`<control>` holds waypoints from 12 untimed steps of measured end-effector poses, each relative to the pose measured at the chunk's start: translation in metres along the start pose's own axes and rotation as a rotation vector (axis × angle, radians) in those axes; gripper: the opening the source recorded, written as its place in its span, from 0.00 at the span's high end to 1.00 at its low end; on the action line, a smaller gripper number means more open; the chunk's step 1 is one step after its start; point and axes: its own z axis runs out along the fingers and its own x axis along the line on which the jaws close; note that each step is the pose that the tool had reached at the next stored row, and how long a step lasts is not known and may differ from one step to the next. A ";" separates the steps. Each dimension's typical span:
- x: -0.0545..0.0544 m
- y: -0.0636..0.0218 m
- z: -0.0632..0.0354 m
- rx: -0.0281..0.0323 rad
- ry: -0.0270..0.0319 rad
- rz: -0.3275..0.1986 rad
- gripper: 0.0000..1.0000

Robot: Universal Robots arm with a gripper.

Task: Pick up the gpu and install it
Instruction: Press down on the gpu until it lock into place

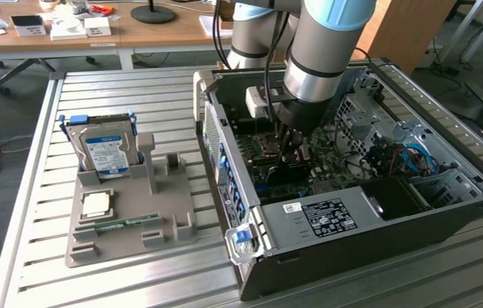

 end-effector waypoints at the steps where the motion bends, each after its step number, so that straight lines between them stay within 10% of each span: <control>1: 0.000 0.0000 0.0000 0.0000 0.0000 0.000 0.89; 12: 0.000 0.0000 0.0025 0.0002 -0.0001 0.000 0.89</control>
